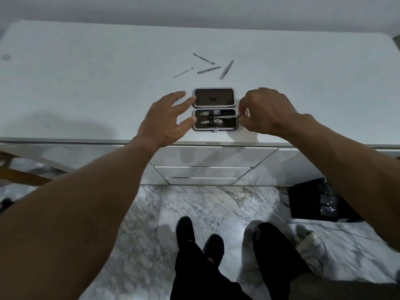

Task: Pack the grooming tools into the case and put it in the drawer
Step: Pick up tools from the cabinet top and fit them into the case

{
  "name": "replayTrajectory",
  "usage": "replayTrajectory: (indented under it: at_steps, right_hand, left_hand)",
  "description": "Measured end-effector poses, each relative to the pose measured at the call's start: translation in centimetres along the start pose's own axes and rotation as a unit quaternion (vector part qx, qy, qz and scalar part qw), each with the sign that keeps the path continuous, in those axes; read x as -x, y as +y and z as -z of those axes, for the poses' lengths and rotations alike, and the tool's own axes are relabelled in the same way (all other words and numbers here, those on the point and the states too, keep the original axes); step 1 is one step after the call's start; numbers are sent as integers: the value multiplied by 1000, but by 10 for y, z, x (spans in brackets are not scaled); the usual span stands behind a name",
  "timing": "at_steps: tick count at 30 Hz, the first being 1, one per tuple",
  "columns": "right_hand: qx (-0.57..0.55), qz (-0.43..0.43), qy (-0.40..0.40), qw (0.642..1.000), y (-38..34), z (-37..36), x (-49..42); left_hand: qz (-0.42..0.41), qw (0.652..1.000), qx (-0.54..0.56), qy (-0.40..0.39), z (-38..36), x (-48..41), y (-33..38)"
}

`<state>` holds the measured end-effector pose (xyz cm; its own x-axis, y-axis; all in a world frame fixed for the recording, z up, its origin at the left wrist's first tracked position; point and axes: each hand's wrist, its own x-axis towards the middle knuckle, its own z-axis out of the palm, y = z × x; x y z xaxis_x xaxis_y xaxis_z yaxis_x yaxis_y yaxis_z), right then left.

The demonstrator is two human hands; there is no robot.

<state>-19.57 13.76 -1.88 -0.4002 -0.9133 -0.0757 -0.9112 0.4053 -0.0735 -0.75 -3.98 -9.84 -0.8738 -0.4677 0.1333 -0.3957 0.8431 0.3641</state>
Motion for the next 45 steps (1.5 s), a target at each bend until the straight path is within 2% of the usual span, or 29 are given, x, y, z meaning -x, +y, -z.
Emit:
replayTrajectory:
  at_steps: [28, 34, 45]
  right_hand:
    - [-93, 14, 34, 995, -19, -16, -12]
    - [-117, -11, 6, 993, -24, -17, -14]
    - [-120, -6, -4, 993, -20, -16, -14]
  left_hand:
    - [-5, 1000, 10, 10, 0, -1, 0]
    - [-5, 1000, 14, 15, -2, -1, -1]
    - [-3, 1000, 9, 4, -2, -1, -3]
